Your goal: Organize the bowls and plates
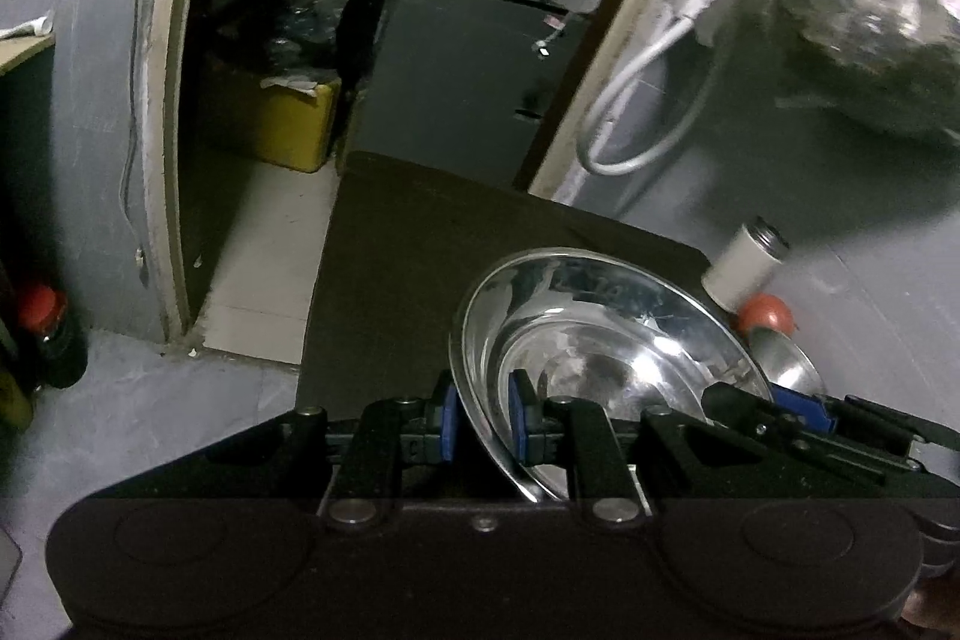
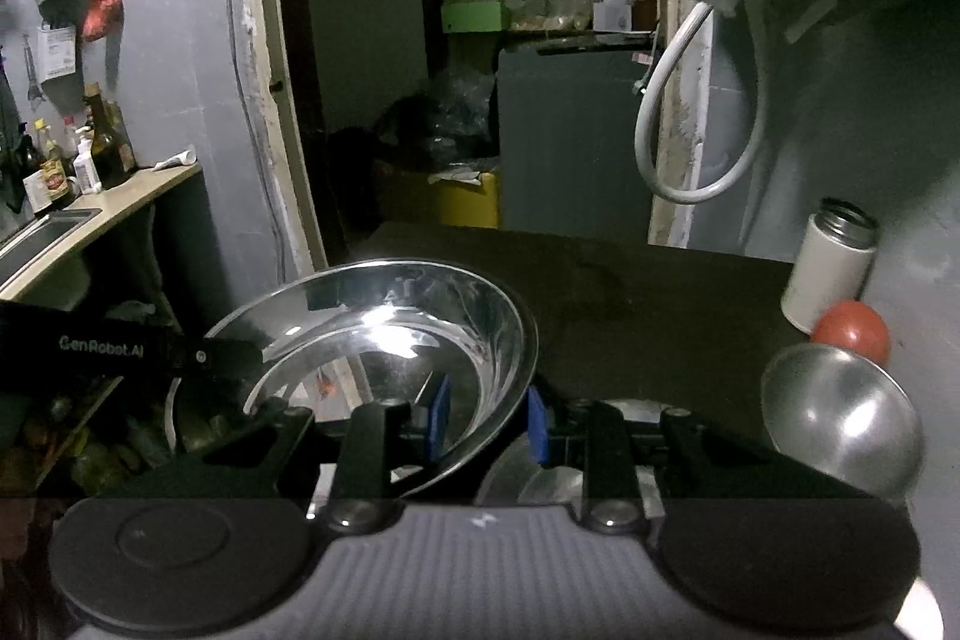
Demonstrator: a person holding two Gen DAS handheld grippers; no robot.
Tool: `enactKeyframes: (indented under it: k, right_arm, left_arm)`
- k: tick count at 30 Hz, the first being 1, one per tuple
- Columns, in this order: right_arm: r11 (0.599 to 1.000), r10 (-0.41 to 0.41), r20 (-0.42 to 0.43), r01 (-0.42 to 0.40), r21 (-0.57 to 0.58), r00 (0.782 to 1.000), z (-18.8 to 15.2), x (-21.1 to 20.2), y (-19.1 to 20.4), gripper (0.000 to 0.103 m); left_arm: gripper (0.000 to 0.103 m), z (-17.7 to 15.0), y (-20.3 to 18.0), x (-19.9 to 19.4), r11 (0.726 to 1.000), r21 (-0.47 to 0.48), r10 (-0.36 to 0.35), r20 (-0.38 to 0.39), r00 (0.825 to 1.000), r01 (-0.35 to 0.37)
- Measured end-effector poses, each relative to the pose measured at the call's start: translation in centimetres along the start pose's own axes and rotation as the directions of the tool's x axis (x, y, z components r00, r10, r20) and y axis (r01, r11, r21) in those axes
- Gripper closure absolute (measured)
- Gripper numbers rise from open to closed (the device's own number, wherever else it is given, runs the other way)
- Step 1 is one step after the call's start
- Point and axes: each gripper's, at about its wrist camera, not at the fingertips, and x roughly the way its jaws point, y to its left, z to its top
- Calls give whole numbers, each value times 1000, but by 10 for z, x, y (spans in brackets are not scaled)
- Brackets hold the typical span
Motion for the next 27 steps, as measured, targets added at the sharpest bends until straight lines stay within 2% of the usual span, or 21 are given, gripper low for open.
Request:
enactKeyframes:
  k: [6, 12, 20, 27]
  right_arm:
    - [999, -40, -7, 40, 23, 999, -28, -43, 21, 73]
    - [997, -70, -33, 71, 31, 997, -58, -74, 42, 72]
    - [994, -95, -76, 99, 44, 993, -87, -86, 50, 72]
    - [992, -112, -105, 118, 44, 988, -98, -84, 51, 72]
  left_arm:
    - [82, -28, -3, -34, 999, 43, -30, -20, 999, 31]
    - [81, -56, 2, -50, 998, 44, -47, -53, 998, 49]
    - [81, -82, 1, -52, 995, 91, -27, -81, 996, 34]
    - [81, -92, -5, -45, 993, 120, 0, -96, 995, 12]
